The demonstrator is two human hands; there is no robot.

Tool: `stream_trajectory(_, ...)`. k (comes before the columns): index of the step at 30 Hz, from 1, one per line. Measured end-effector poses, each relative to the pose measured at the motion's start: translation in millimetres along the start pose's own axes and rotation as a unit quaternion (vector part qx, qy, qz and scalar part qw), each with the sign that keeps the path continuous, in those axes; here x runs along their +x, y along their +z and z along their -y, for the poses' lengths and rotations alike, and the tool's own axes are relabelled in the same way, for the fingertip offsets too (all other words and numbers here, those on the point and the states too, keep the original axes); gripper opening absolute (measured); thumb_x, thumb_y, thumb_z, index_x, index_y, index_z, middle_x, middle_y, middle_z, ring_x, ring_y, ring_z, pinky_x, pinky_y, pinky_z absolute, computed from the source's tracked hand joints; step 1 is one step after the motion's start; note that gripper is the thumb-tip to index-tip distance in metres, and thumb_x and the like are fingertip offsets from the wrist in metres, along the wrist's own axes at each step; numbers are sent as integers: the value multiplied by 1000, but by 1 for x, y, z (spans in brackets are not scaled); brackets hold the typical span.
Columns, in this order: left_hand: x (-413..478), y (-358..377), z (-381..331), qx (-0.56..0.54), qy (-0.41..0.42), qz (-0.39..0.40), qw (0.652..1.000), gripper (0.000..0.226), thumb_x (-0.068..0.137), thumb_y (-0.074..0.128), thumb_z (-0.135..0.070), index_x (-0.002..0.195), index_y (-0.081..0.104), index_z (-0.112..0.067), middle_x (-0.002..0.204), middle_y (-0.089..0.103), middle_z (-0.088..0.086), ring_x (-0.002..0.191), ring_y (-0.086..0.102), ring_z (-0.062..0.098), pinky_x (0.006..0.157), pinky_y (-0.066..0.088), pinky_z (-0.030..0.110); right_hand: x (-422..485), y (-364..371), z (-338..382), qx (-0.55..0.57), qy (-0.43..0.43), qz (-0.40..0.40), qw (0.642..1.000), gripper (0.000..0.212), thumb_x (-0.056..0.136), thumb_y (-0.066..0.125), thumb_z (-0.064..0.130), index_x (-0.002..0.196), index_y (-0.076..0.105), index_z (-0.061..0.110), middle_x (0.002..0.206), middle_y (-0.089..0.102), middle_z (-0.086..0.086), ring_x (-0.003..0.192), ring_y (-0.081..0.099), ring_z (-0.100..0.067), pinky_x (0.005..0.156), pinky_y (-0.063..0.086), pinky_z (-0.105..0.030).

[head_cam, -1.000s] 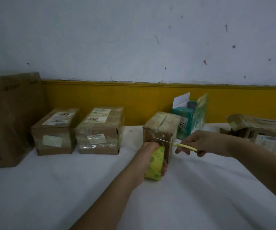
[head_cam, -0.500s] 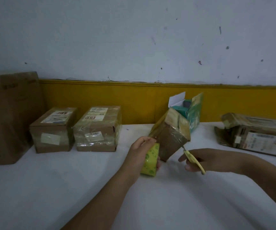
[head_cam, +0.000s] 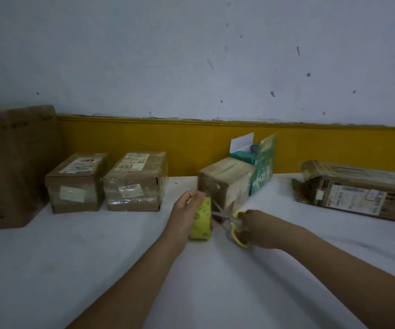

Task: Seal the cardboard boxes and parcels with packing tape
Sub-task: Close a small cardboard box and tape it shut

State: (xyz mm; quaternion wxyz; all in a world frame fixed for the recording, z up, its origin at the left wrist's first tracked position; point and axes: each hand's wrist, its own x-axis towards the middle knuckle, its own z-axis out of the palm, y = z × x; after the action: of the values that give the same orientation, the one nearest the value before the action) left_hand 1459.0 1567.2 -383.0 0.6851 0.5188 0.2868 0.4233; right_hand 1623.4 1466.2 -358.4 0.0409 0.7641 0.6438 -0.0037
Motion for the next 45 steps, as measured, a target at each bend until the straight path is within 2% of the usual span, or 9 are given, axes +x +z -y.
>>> stream_trajectory(4,7,-14,-3,-20,0,-59,998,14,92,67,-26,94,69,-13,80,67,18,63,63,30,72,54,45,11,-3,13,-74,45,14,996,41,98,55,33,129,50,6,122,59,-10,108,61,-26,84,50,-32)
stream_trajectory(10,-12,-21,-15,-90,-40,-58,993,13,97,58,-23,101,63,-12,69,61,17,49,59,27,48,53,32,14,-2,31,-131,40,13,990,30,104,43,21,125,58,8,119,61,-5,113,62,-27,91,49,-33)
stream_trajectory(19,-60,-66,-46,-60,9,-136,989,14,99,47,-6,110,55,-9,68,62,20,52,60,29,50,53,33,21,-5,72,-84,-61,8,995,30,99,46,22,118,65,12,116,66,-10,102,64,-28,86,54,-33)
stream_trajectory(23,-104,-83,-62,7,18,-108,994,21,99,45,-5,118,54,-9,72,63,22,56,61,31,53,53,34,9,-21,113,159,-80,-135,975,41,101,43,46,129,58,21,121,64,-1,101,63,-17,83,52,-29)
stream_trajectory(26,-147,-88,-66,71,23,-91,993,21,98,48,-7,118,54,-6,74,65,22,57,61,31,56,52,34,-6,-43,165,345,-147,-107,921,38,95,53,52,120,62,26,102,69,8,80,66,-8,63,49,-20)
stream_trajectory(30,-200,-104,-75,89,19,-141,986,25,96,53,-6,120,51,2,74,66,23,49,58,28,49,51,31,-28,-50,222,345,-179,-130,912,15,90,69,32,89,76,18,70,62,11,72,59,-8,54,37,-16)
stream_trajectory(36,-284,-115,-92,95,-57,-155,982,20,101,47,-8,115,54,4,78,69,23,51,62,22,49,53,27,-79,-41,276,364,-224,-98,898,10,88,71,19,83,78,13,73,66,6,77,63,-11,57,41,-10)
stream_trajectory(41,-337,-126,-98,107,-113,-179,971,93,101,55,-13,155,-19,-22,86,72,25,56,65,23,54,55,32,-112,-26,290,444,-228,-10,867,9,81,78,17,74,77,11,78,75,0,80,68,-10,73,53,-24)
stream_trajectory(45,-352,-117,-76,126,-145,-173,966,87,102,53,-15,156,-12,-37,79,71,21,57,65,23,59,55,35,-121,-10,287,475,-209,39,854,10,75,83,14,74,78,6,70,74,-1,77,68,-10,77,54,-25)
